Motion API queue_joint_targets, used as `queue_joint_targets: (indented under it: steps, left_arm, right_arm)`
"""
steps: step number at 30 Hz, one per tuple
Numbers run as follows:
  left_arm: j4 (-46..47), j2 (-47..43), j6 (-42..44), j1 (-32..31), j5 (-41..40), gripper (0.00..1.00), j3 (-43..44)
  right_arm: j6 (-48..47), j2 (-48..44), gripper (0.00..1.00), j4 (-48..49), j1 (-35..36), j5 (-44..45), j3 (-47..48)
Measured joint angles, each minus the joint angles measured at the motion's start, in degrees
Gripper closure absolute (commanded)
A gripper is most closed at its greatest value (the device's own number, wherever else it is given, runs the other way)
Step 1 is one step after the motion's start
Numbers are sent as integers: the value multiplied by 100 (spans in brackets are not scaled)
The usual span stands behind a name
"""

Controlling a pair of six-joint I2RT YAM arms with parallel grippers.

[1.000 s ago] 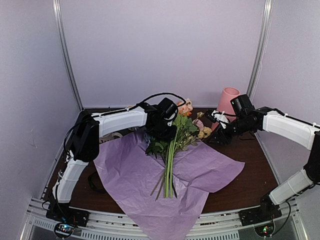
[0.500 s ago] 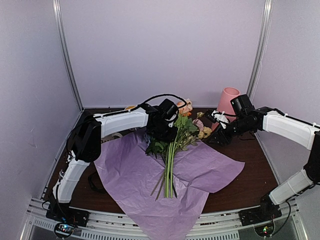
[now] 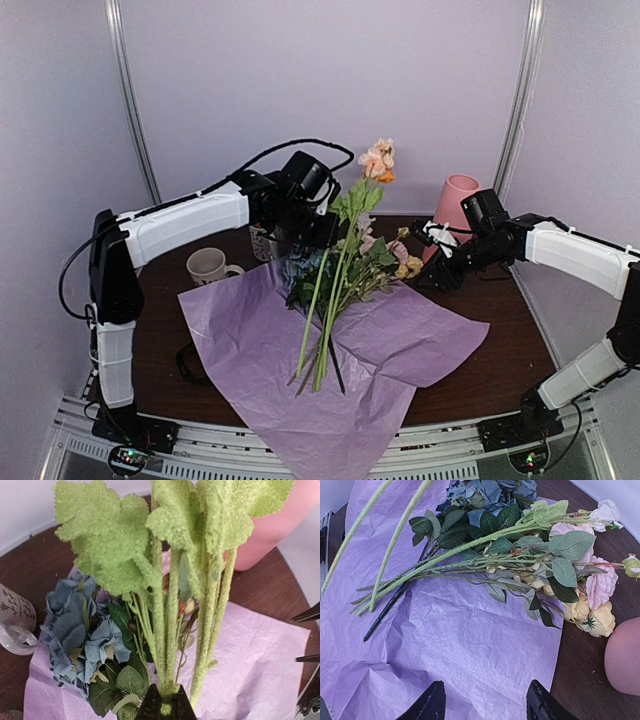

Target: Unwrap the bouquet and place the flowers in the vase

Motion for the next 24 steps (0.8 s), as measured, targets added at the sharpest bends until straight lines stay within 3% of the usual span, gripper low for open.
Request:
queue_joint_targets:
  steps: [8, 12, 18, 24]
  left_arm:
    - [800, -866, 24, -2, 72, 100, -562]
    - [1019, -857, 105, -2, 164, 100, -846]
    - [1333, -859, 118, -2, 332, 100, -1040]
    - [1602, -944, 4, 0, 380, 100, -1292]
  right_arm:
    - [39, 9, 44, -13, 0, -114, 15]
    - [170, 2, 32, -146, 0, -557, 291]
    - [1248, 490, 26, 326, 120, -1611, 1572]
    - [2623, 1600, 28, 1338, 535, -1985, 2225]
